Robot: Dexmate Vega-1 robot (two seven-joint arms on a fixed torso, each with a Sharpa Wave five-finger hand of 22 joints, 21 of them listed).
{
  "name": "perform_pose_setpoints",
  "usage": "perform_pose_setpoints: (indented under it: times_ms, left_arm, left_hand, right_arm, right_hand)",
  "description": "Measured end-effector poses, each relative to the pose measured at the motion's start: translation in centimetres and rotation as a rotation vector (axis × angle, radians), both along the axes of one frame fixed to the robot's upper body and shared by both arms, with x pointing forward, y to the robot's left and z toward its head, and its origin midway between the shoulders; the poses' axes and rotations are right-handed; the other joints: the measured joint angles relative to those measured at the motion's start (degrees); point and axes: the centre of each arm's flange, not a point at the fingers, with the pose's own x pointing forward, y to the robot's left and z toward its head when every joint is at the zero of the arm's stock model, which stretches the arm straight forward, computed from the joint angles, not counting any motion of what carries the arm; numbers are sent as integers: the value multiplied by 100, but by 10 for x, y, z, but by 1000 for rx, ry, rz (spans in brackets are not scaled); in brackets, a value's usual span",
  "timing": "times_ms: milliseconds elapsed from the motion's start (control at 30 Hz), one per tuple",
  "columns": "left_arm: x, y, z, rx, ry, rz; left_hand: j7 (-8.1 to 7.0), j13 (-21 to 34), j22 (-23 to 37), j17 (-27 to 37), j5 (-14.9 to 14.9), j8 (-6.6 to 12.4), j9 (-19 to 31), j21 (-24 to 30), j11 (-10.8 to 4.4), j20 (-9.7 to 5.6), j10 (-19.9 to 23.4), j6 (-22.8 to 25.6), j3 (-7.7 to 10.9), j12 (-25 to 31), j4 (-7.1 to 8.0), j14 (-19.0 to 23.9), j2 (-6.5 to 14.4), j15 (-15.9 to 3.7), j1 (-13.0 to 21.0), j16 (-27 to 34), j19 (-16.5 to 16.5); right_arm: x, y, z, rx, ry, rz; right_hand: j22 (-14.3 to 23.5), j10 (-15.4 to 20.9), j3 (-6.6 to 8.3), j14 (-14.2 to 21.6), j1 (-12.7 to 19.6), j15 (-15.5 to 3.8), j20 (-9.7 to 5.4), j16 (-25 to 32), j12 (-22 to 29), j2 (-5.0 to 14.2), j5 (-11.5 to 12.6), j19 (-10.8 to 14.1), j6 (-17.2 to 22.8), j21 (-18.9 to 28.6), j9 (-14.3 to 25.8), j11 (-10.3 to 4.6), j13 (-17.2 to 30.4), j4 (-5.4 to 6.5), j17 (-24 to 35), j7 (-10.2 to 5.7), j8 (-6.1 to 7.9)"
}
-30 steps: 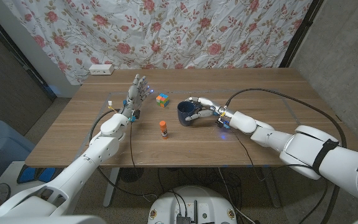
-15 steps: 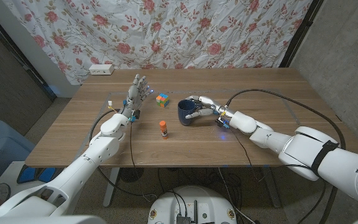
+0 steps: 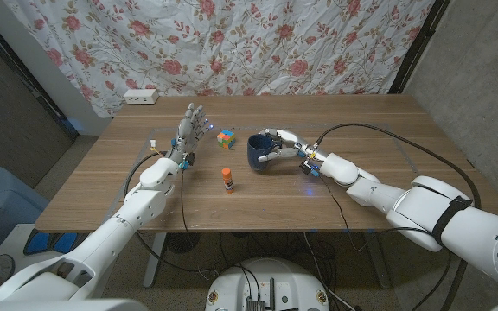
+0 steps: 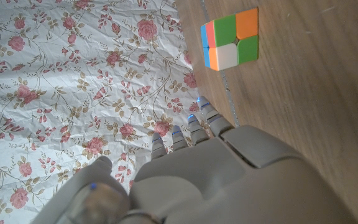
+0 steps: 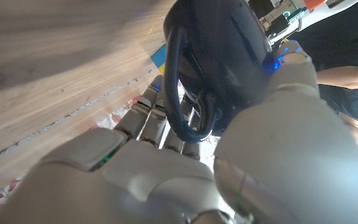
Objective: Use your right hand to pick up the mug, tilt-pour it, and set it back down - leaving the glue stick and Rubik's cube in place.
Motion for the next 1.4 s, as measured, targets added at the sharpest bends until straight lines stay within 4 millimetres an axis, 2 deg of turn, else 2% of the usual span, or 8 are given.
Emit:
perform_pose_setpoints:
  times_ms: [767, 1233, 1400]
  left_arm:
    - [0, 0, 0, 0, 0, 0]
    - [0, 0, 0, -1, 0, 1]
    - [0, 0, 0, -2, 0, 1]
  left_hand:
    - [0, 0, 0, 0, 0, 0, 0, 0, 0, 0, 0, 0, 0, 0, 0, 0, 0, 0, 0, 0, 0]
    - [0, 0, 0, 0, 0, 0, 0, 0, 0, 0, 0, 0, 0, 0, 0, 0, 0, 0, 0, 0, 0]
    - [0, 0, 0, 0, 0, 0, 0, 0, 0, 0, 0, 0, 0, 0, 0, 0, 0, 0, 0, 0, 0]
  right_arm:
    - [-11, -19, 21, -1, -74, 34]
    - [-15, -39, 41, -32, -138, 23]
    - [-12, -45, 42, -73, -140, -14]
  right_hand:
    - [-1, 51, -47, 71, 0, -8, -11, -1, -19, 0, -130, 93, 61, 0, -4, 50, 85, 47, 44, 61, 0]
    - [-2, 85, -70, 133, 0, -28, -11, -4, -40, 0, -201, 134, 62, 1, -3, 84, 114, 70, 74, 62, 0]
    - [-2, 123, -71, 174, 0, -30, -11, -5, -21, 0, -217, 216, 92, 28, -2, 121, 115, 70, 93, 92, 1]
